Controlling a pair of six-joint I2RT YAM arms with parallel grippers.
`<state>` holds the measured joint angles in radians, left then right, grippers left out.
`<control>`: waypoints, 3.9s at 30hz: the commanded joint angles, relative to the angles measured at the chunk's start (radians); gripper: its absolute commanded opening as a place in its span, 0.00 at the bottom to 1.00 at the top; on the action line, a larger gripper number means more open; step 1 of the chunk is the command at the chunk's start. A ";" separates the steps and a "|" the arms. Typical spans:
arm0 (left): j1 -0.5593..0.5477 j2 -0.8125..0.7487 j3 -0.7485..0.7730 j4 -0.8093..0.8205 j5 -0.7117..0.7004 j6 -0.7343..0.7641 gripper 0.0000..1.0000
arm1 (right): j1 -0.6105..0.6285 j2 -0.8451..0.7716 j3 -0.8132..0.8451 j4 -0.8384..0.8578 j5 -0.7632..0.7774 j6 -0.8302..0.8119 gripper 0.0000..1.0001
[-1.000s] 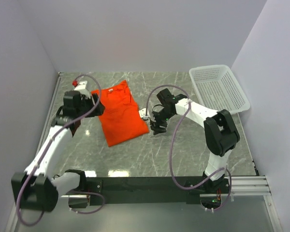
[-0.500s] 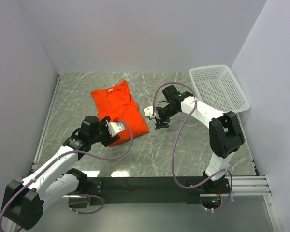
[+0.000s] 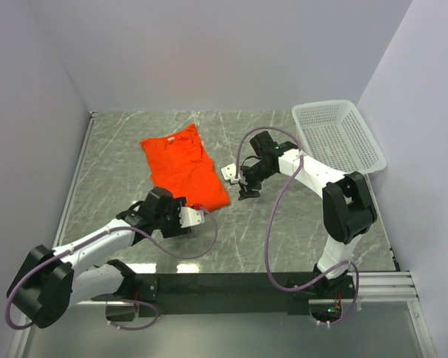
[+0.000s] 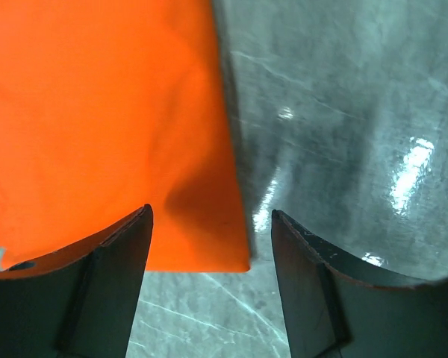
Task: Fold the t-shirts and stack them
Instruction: Fold the tshirt
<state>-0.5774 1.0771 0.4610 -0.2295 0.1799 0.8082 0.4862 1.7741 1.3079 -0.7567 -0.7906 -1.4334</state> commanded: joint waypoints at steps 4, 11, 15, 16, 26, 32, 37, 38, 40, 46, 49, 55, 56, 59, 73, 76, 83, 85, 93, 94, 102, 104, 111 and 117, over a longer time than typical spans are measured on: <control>-0.027 0.050 -0.019 0.036 -0.117 0.034 0.69 | 0.048 0.022 0.022 0.028 0.048 0.010 0.65; -0.033 0.113 -0.077 0.157 -0.229 0.077 0.52 | 0.083 0.035 0.025 0.037 0.076 -0.001 0.65; -0.032 0.161 -0.078 0.197 -0.226 0.071 0.29 | 0.086 0.025 0.016 0.036 0.068 -0.009 0.65; -0.032 0.167 -0.078 0.199 -0.221 0.069 0.24 | 0.088 0.022 0.013 0.036 0.068 -0.013 0.65; -0.032 -0.043 -0.100 0.134 -0.140 0.059 0.00 | 0.120 0.021 -0.036 0.003 0.056 -0.125 0.65; -0.033 -0.077 -0.102 0.119 -0.119 0.059 0.00 | 0.190 0.077 -0.010 0.103 0.145 -0.007 0.65; -0.033 -0.068 -0.104 0.131 -0.108 0.057 0.00 | 0.227 0.145 0.037 0.131 0.227 0.079 0.64; -0.032 -0.066 -0.104 0.133 -0.108 0.057 0.00 | 0.229 0.153 0.048 0.132 0.241 0.096 0.64; -0.032 -0.060 -0.104 0.134 -0.108 0.060 0.00 | 0.241 0.177 0.060 0.138 0.272 0.113 0.63; -0.033 -0.045 -0.099 0.140 -0.099 0.059 0.00 | 0.255 0.223 0.073 0.187 0.384 0.183 0.62; -0.033 -0.042 -0.099 0.139 -0.094 0.059 0.00 | 0.262 0.231 0.067 0.210 0.421 0.203 0.60; -0.033 -0.057 -0.101 0.133 -0.085 0.060 0.00 | 0.281 0.262 0.091 0.215 0.468 0.246 0.30; -0.035 -0.060 -0.102 0.131 -0.085 0.059 0.00 | 0.282 0.265 0.096 0.209 0.468 0.251 0.21; -0.033 -0.080 -0.113 0.134 -0.066 0.055 0.00 | 0.279 0.260 0.108 0.186 0.438 0.260 0.01; -0.025 -0.152 0.028 -0.212 0.236 0.055 0.00 | 0.204 0.119 0.252 -0.354 0.087 0.110 0.00; -0.033 -0.201 0.057 -0.307 0.282 0.065 0.00 | 0.204 0.076 0.196 -0.375 0.054 0.117 0.00; -0.117 -0.324 0.099 -0.496 0.429 0.020 0.00 | 0.212 -0.024 0.106 -0.451 -0.056 0.136 0.00; -0.124 -0.338 0.113 -0.511 0.422 0.017 0.00 | 0.212 -0.022 0.126 -0.451 -0.064 0.171 0.00; -0.081 -0.186 0.180 -0.406 0.342 0.080 0.00 | 0.186 0.168 0.486 -0.415 -0.029 0.367 0.00; -0.046 -0.163 0.188 -0.398 0.345 0.095 0.00 | 0.175 0.194 0.532 -0.427 -0.019 0.398 0.00; 0.140 -0.105 0.206 -0.249 0.334 0.167 0.00 | 0.149 0.419 0.856 -0.417 0.024 0.533 0.00; 0.175 -0.088 0.200 -0.223 0.326 0.174 0.00 | 0.144 0.455 0.901 -0.397 0.028 0.568 0.00; 0.277 -0.025 0.222 -0.085 0.310 0.171 0.00 | 0.121 0.467 0.890 -0.195 0.054 0.752 0.00; 0.327 0.015 0.205 0.073 0.231 0.169 0.00 | 0.107 0.458 0.837 0.058 0.116 0.976 0.00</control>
<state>-0.2676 1.0843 0.6418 -0.2985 0.4461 0.9569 0.6071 2.2539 2.1540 -0.8951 -0.7151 -0.6136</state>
